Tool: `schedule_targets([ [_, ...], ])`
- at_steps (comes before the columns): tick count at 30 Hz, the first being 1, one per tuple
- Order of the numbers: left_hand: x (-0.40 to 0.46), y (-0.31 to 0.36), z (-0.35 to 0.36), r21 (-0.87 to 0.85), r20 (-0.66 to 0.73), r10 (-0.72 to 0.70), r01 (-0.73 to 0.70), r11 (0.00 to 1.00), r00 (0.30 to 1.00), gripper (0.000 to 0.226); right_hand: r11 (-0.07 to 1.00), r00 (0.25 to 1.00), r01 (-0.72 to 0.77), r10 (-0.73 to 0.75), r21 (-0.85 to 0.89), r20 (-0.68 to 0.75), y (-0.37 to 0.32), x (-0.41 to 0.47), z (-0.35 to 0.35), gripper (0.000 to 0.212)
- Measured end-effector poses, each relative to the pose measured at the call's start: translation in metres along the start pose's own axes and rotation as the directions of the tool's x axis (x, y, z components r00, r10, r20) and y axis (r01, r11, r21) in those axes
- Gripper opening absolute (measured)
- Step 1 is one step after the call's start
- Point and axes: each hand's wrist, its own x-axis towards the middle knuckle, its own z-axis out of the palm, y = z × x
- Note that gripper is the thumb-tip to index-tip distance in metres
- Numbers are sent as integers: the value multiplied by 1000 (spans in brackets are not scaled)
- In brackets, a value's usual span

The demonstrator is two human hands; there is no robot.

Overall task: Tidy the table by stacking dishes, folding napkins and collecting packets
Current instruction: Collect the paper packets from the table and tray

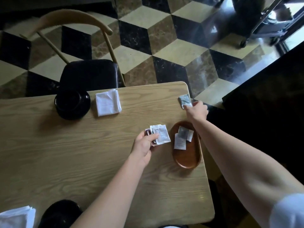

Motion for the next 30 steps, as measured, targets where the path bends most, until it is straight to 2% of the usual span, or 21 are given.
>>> schedule_targets([
  [3, 15, -1, 14, 13, -17, -5, 5, 1000, 1000, 25, 999, 1000, 13, -13, -37, -10, -5, 15, 14, 66],
  [6, 21, -4, 21, 37, -26, -12, 13, 999, 1000, 25, 1000, 1000, -6, 6, -27, 4, -3, 27, 21, 62],
  [11, 24, -7, 22, 93, -48, -27, 31, 995, 998, 26, 998, 999, 53, -53, -22, 14, 3, 32, 22, 35],
  [13, 23, -9, 23, 114, -67, -39, 47, 992, 997, 25, 986, 992, 73, -87, 149, 93, 7, 19, 16, 27],
  [15, 22, -12, 26, 124, -74, -54, 63, 990, 996, 25, 928, 963, 32, -128, 371, 238, 13, -5, 7, 28],
  [17, 18, -18, 32, 154, -68, -67, 77, 985, 995, 24, 872, 919, -6, -188, 490, 346, 29, -38, -6, 29],
  [21, 10, -41, 47, 163, -13, -82, 83, 983, 997, 26, 848, 914, -5, -210, 529, 346, 79, -100, -27, 28],
  [25, -5, -67, 51, 182, 3, -153, 150, 972, 988, 28, 837, 864, -157, -141, 524, 484, 121, -122, -42, 19],
  [30, -19, -92, 50, 278, -28, -197, 197, 940, 980, 23, 860, 811, -209, -114, 465, 574, 149, -123, -52, 21],
])
